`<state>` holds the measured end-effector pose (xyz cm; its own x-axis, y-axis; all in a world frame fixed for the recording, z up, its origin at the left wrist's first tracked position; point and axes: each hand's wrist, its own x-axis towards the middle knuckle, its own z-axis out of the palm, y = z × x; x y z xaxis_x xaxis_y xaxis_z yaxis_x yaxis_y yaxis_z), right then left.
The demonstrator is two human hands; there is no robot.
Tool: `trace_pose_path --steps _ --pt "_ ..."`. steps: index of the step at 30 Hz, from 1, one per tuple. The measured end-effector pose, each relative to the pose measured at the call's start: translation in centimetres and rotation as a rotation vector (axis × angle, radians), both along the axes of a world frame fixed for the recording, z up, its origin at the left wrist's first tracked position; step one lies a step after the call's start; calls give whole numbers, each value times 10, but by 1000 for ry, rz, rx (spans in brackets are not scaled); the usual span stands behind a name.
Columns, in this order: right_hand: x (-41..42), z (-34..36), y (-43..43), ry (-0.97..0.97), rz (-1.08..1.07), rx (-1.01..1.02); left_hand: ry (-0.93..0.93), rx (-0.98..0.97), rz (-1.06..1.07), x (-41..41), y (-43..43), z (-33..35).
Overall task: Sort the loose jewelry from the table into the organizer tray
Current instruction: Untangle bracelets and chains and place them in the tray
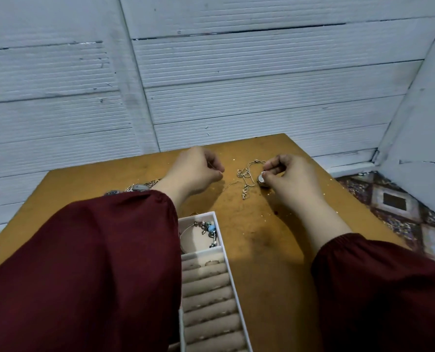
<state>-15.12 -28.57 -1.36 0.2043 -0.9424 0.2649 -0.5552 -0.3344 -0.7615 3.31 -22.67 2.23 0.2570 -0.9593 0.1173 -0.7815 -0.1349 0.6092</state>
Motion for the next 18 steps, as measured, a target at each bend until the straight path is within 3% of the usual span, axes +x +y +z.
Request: trace_pose_path --steps 3,11,18 --pt "-1 -7 -5 -26 -23 0 -126 54 -39 -7 -10 -8" --pt "-11 -9 -14 -153 -131 19 -190 184 24 -33 -32 -27" --pt "-14 -6 -13 -167 -152 5 -357 234 88 -47 -38 -21"
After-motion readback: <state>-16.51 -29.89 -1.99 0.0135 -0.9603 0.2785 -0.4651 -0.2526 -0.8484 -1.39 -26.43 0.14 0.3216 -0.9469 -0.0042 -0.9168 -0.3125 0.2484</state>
